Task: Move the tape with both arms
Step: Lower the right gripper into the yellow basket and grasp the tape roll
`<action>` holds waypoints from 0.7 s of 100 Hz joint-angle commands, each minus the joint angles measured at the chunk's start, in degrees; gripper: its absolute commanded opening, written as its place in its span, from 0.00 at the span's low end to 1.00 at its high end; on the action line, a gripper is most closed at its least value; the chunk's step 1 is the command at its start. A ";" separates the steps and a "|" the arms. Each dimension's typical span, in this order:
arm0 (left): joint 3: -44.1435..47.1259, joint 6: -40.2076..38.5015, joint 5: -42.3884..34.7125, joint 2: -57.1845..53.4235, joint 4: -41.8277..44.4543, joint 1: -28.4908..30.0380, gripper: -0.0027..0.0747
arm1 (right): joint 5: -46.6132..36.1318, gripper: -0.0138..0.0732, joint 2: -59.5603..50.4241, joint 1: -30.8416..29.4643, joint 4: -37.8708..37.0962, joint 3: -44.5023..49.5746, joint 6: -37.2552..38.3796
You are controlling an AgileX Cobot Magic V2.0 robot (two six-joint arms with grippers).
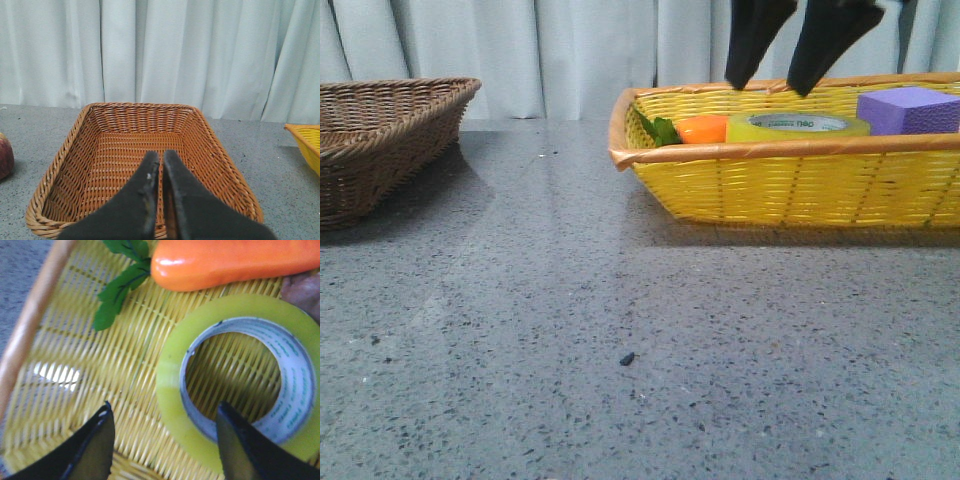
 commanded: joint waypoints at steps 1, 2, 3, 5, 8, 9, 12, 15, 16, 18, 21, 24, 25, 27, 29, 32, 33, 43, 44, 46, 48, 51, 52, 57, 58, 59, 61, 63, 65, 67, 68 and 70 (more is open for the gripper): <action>-1.98 -0.52 -4.46 0.97 -0.53 -0.22 0.01 | -0.18 0.59 0.32 0.02 -0.24 -3.44 -0.72; -1.98 -0.52 -4.46 0.97 -0.53 -0.22 0.01 | -0.18 0.59 0.51 0.02 -0.24 -3.66 -0.72; -1.98 -0.52 -4.46 0.97 -0.53 -0.22 0.01 | -0.18 0.59 0.87 0.02 -0.24 -3.73 -0.72; -1.98 -0.52 -4.46 0.97 -0.53 -0.22 0.01 | -0.18 0.59 1.45 0.02 -0.24 -3.83 -0.72; -1.98 -0.52 -4.46 0.97 -0.53 -0.22 0.01 | -0.09 0.59 2.14 0.02 -0.24 -4.14 -0.72; -1.98 -0.52 -4.46 0.97 -0.53 -0.22 0.01 | -0.09 0.59 2.30 0.02 -0.24 -4.16 -0.72; -1.98 -0.52 -4.46 0.97 -0.53 -0.22 0.01 | -0.09 0.59 2.88 0.02 -0.24 -4.25 -0.72; -1.98 -0.52 -4.46 0.97 -0.53 -0.22 0.01 | -0.09 0.59 3.29 0.02 -0.24 -4.25 -0.72; -1.98 -0.52 -4.46 0.97 -0.53 -0.22 0.01 | -0.09 0.59 3.52 0.02 -0.24 -4.25 -0.72; -1.98 -0.52 -4.46 0.97 -0.53 -0.22 0.01 | -0.06 0.59 3.76 0.02 -0.24 -4.25 -0.72; -1.98 -0.52 -4.46 0.97 -0.53 -0.22 0.01 | 0.04 0.59 4.09 0.02 -0.24 -4.25 -0.72; -1.98 -0.52 -4.46 0.97 -0.53 -0.22 0.01 | 0.04 0.59 4.37 0.02 -0.24 -4.25 -0.72; -1.98 -0.52 -4.46 0.97 -0.53 -0.22 0.01 | 0.04 0.59 4.46 0.02 -0.34 -4.25 -0.72; -1.98 -0.52 -4.46 0.97 -0.53 -0.22 0.01 | 0.04 0.59 4.61 0.02 -0.33 -4.25 -0.72; -1.98 -0.52 -4.46 0.97 -0.53 -0.22 0.01 | 0.04 0.59 4.61 0.02 -0.33 -4.25 -0.72; -1.98 -0.52 -4.46 0.97 -0.53 -0.22 0.01 | 0.04 0.59 4.76 0.02 -0.33 -4.25 -0.72; -1.98 -0.52 -4.46 0.97 -0.53 -0.22 0.01 | 0.04 0.59 4.76 0.02 -0.33 -4.25 -0.72; -1.98 -0.52 -4.46 0.97 -0.53 -0.22 0.01 | 0.04 0.57 4.81 0.02 -0.33 -4.25 -0.72; -1.98 -0.52 -4.46 0.97 -0.53 -0.22 0.01 | 0.04 0.57 4.81 0.02 -0.33 -4.25 -0.72; -1.98 -0.52 -4.46 0.97 -0.53 -0.22 0.01 | 0.04 0.57 4.89 0.02 -0.33 -4.25 -0.72; -1.98 -0.52 -4.46 0.97 -0.53 -0.22 0.01 | 0.04 0.55 4.89 0.02 -0.33 -4.25 -0.72; -1.98 -0.52 -4.46 0.97 -0.53 -0.22 0.01 | 0.04 0.53 4.89 0.02 -0.33 -4.25 -0.72; -1.98 -0.52 -4.46 0.97 -0.53 -0.22 0.01 | 0.04 0.52 4.89 0.02 -0.33 -4.25 -0.72; -1.98 -0.52 -4.46 0.97 -0.53 -0.22 0.01 | 0.04 0.47 4.89 0.02 -0.33 -4.25 -0.72; -1.98 -0.52 -4.46 0.97 -0.53 -0.22 0.01 | 0.04 0.46 4.89 0.02 -0.33 -4.25 -0.72; -1.98 -0.52 -4.46 0.97 -0.53 -0.22 0.01 | 0.04 0.45 4.89 0.02 -0.33 -4.25 -0.72; -1.98 -0.52 -4.46 0.97 -0.53 -0.22 0.01 | 0.04 0.42 4.89 0.02 -0.33 -4.25 -0.72; -1.98 -0.52 -4.46 0.97 -0.53 -0.22 0.01 | 0.04 0.41 4.89 0.02 -0.33 -4.25 -0.72; -1.98 -0.52 -4.46 0.97 -0.53 -0.22 0.01 | 0.04 0.38 4.89 0.02 -0.33 -4.25 -0.72; -1.98 -0.52 -4.46 0.97 -0.53 -0.22 0.01 | 0.04 0.36 4.89 0.02 -0.33 -4.25 -0.72; -1.98 -0.52 -4.46 0.97 -0.53 -0.22 0.01 | 0.04 0.34 4.89 0.02 -0.33 -4.25 -0.72; -1.98 -0.52 -4.46 0.97 -0.53 -0.22 0.01 | 0.04 0.33 4.89 0.02 -0.33 -4.25 -0.72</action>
